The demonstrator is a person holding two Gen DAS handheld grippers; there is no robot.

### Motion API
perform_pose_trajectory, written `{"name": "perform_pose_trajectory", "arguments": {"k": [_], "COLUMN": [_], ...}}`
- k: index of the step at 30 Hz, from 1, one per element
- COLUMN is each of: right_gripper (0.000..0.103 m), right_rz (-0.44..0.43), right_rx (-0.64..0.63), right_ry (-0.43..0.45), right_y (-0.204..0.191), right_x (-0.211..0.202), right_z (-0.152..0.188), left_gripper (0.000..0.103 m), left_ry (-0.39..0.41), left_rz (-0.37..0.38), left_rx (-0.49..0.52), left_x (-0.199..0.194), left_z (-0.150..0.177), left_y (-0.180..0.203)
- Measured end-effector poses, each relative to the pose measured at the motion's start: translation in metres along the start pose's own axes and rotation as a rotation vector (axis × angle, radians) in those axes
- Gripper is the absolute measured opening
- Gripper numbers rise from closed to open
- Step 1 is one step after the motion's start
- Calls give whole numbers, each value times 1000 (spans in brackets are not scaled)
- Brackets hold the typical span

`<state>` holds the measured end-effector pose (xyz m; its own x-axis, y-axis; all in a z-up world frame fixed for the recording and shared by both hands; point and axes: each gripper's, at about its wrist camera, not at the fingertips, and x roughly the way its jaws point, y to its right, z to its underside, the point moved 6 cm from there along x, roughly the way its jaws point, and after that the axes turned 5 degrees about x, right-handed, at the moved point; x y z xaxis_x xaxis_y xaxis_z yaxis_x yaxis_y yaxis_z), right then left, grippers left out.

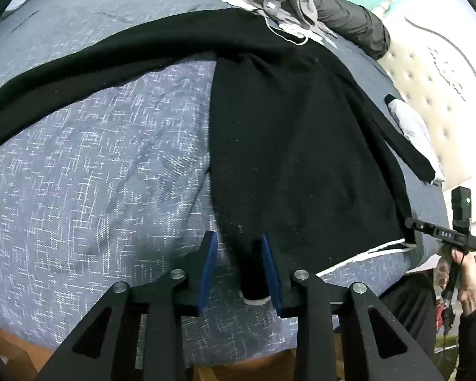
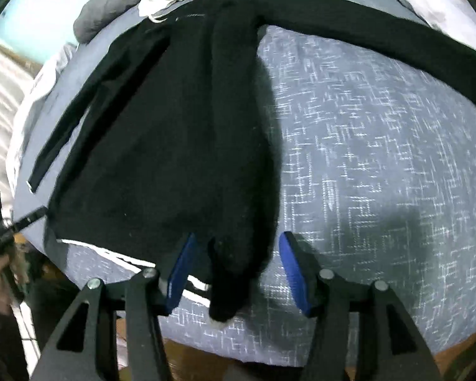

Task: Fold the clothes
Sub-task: 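Hold the hem with both grippers and pull it to straighten the body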

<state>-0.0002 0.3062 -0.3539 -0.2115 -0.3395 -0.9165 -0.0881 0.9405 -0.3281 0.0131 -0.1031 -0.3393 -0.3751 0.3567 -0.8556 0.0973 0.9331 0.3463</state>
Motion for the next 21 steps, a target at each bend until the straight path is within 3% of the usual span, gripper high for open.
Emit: {"name": "perform_pose_trajectory", "arguments": {"k": [1, 3, 5, 7, 8, 9, 10, 11, 17, 21], "right_gripper": [37, 31, 13, 9, 8, 8, 7, 7, 6, 6], "right_rz": [-1, 12, -4, -34, -45, -52, -59, -67, -160, -154], "right_rx": [-11, -15, 9, 53, 69, 80, 88, 94, 161, 200], "right_ry": [0, -1, 6, 23, 34, 46, 58, 69, 133, 101], "right_y": [-2, 1, 7, 14, 17, 20, 24, 29, 50, 51], "right_x": [1, 2, 1, -3, -6, -9, -13, -18, -49, -34], "right_z": [1, 1, 1, 0, -1, -1, -1, 1, 4, 16], "left_gripper": [38, 40, 40, 40, 40, 32, 11, 8, 6, 6], "left_ry": [-4, -18, -33, -47, -54, -61, -64, -66, -12, 12], "left_rz": [-4, 0, 4, 8, 3, 4, 4, 4, -10, -20], "left_rx": [0, 2, 5, 8, 14, 22, 33, 44, 81, 99], "left_x": [2, 9, 17, 24, 28, 31, 32, 33, 8, -7], "left_z": [0, 2, 3, 4, 5, 6, 6, 6, 0, 0], "left_y": [-1, -1, 0, 1, 2, 4, 6, 8, 14, 12]}}
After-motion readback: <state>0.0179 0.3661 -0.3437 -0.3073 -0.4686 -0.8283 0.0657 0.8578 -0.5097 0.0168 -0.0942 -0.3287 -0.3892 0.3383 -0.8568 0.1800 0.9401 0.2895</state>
